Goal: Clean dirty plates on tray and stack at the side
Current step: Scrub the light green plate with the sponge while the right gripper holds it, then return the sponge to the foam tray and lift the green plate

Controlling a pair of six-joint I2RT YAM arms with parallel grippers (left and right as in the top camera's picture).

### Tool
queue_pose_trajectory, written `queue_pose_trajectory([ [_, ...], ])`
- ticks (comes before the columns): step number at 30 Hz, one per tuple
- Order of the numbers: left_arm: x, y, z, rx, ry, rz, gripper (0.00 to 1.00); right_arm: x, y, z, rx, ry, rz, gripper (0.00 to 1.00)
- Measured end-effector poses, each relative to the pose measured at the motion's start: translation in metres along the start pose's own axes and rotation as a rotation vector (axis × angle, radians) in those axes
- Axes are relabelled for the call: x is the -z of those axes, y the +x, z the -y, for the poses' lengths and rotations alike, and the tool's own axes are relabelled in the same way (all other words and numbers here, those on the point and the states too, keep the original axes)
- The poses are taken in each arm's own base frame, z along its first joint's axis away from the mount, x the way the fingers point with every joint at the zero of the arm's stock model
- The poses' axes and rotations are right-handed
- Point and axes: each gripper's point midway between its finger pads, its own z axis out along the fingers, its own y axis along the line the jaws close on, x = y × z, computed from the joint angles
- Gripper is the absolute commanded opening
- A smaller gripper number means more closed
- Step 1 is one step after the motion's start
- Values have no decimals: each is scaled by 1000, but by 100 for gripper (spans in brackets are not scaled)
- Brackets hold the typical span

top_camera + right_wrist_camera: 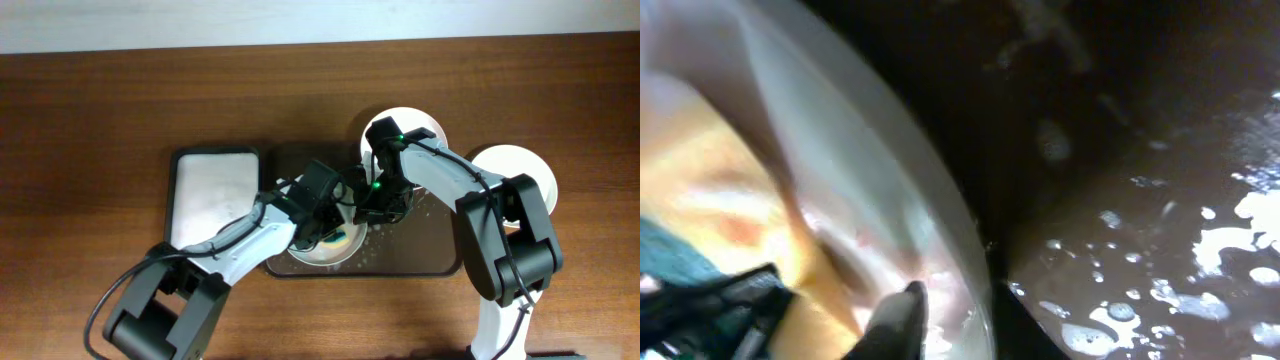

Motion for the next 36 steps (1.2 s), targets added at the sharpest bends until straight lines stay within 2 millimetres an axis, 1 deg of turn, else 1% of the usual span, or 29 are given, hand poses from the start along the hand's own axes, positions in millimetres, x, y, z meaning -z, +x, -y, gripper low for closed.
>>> queue_pose_trajectory([
  [2,-3,4,1,10,-7,4,0,0,0,-3,-5,-14,-3,38],
  [4,-6,5,1,11,-21,27,0,1,0,-4,-7,-19,-2,36],
  [5,-6,5,1,8,-29,39,0,1,0,-4,-5,-20,1,30],
  [6,-6,5,1,1,-41,58,0,1,-1,-4,-6,-19,3,26],
  [7,-6,5,0,-4,-51,71,0,1,-2,-2,-9,-12,7,23],
  [9,-6,3,-2,-17,-78,105,0,1,-7,2,0,17,33,22],
  [10,-5,2,-4,-22,-92,118,0,3,-13,3,9,29,61,18],
  [11,-4,1,-7,-25,-107,130,0,4,-17,4,16,36,80,8],
  [12,-3,-2,-11,-34,-132,150,0,6,-25,6,26,55,117,4],
  [19,2,-25,-23,-194,-208,238,0,4,-27,3,49,67,128,4],
  [23,10,-45,-34,-245,-241,255,0,4,-27,3,49,68,128,4],
  [25,23,-56,-36,-272,-246,282,0,5,-28,4,47,71,130,4],
  [27,49,-68,-26,-315,-204,337,0,5,-28,5,45,74,132,4],
  [28,60,-70,-21,-342,-185,353,0,5,-28,5,46,75,133,11],
  [29,75,-71,-15,-383,-161,373,0,5,-28,5,46,75,133,33],
  [30,86,-71,-12,-411,-149,385,0,6,-28,6,42,84,136,38],
  [31,92,-69,-13,-436,-154,382,0,6,-28,7,39,84,135,37],
  [32,96,-66,-20,-458,-176,366,0,9,-31,7,46,92,151,26],
  [33,98,-63,-26,-473,-197,348,0,10,-31,8,45,96,154,12],
  [35,97,-60,-34,-486,-226,320,0,10,-33,11,44,114,160,4],
  [36,97,-60,-43,-483,-249,298,0,10,-32,13,39,121,159,4],
])
